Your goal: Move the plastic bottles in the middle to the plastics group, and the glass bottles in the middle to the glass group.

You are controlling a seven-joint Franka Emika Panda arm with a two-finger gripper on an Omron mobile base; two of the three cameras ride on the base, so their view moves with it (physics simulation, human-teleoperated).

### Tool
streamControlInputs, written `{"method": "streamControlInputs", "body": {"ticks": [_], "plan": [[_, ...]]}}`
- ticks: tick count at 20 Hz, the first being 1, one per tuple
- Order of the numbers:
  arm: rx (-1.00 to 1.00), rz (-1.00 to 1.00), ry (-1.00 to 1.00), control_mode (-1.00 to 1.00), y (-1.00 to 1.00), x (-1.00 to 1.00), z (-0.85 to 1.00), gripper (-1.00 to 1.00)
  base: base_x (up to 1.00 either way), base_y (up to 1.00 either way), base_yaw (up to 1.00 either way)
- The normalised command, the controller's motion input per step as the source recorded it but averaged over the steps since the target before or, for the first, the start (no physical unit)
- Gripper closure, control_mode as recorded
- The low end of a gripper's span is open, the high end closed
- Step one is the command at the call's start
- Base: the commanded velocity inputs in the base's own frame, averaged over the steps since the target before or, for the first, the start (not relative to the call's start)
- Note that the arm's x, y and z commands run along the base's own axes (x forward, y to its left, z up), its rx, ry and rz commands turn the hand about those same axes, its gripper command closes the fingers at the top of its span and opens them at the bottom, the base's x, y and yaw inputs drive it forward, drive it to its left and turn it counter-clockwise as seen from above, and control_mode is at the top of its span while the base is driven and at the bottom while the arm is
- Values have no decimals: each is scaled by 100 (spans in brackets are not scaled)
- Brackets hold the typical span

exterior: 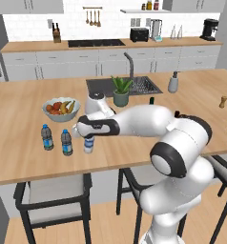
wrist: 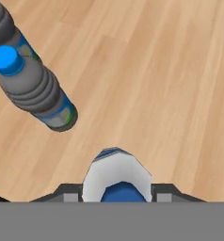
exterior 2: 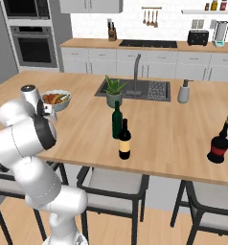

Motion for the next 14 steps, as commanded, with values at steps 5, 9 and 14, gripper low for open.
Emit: {"method": "streamControlInputs", "body": {"ticks": [5, 9, 14], "plan": [[0, 0, -1, -100, 0, 0, -40, 100, 0, 0, 0], [0, 0, 0, -100, 0, 0, -24, 100, 0, 0, 0], [0, 0, -1, -100, 0, 0, -17, 100, 0, 0, 0]]}}
